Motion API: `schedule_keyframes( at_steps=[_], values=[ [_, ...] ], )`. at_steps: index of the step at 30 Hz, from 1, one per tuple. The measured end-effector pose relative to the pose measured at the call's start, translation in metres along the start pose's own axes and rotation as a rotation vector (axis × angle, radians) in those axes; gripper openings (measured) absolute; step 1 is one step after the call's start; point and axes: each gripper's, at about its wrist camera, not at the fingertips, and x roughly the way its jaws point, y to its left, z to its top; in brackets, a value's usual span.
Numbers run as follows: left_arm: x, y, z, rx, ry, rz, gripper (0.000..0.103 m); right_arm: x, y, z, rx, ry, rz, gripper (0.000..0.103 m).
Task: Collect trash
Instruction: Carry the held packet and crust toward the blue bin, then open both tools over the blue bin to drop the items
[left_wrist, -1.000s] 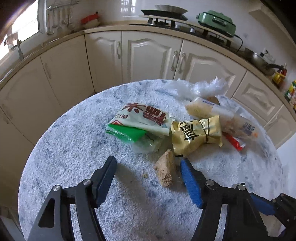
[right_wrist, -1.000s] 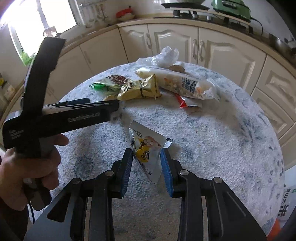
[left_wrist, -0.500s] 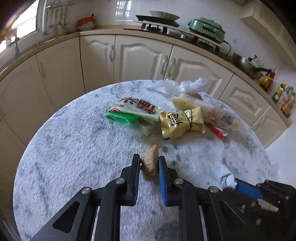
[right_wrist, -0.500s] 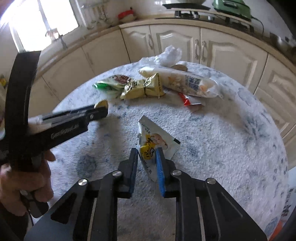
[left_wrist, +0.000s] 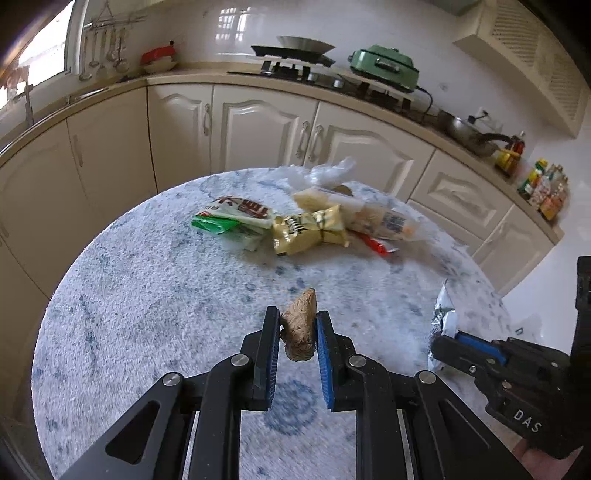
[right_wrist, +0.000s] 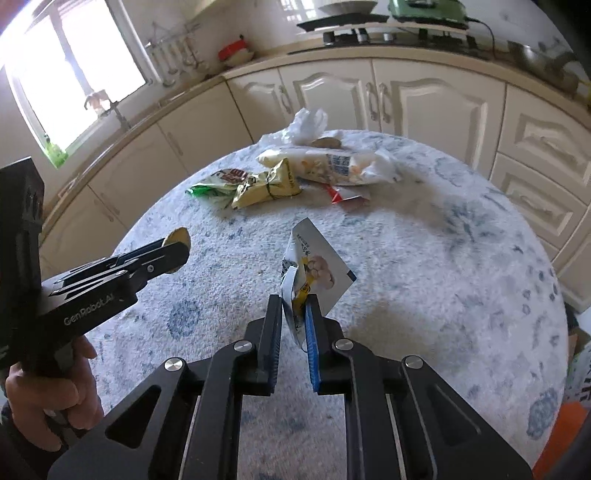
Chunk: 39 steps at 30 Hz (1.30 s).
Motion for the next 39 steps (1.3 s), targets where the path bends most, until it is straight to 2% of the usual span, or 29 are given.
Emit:
schedule_keyframes(
  at_steps=[8,15,23,29,31,36,39],
  values=[
    [-0.042,-0.035,0.0,0.039,-0.058,-0.031,0.015,-0.045,-0.01,-0.003,0.023,-0.08,0.006,0.012],
    [-0.078,-0.085,0.004,0.112,-0.116,-0.115,0.015,-0.111,-0.034,-0.01,0.061,-0.193,-0.028,0.012],
    [-0.078,-0.197,-0.006,0.275,-0.114,-0.266,0.015,-0.196,-0.096,-0.04,0.164,-0.305,-0.153,0.012],
    [-0.058,-0.291,-0.023,0.393,-0.055,-0.395,0.015,-0.249,-0.161,-0.087,0.29,-0.331,-0.287,0.012],
    [-0.047,-0.326,-0.034,0.438,-0.009,-0.442,0.015,-0.263,-0.187,-0.108,0.343,-0.324,-0.338,0.012],
    [-0.008,-0.396,-0.06,0.533,0.127,-0.524,0.015,-0.267,-0.246,-0.156,0.483,-0.277,-0.402,0.012],
    [0.019,-0.429,-0.079,0.588,0.208,-0.526,0.015,-0.256,-0.278,-0.178,0.555,-0.233,-0.402,0.012]
  ],
)
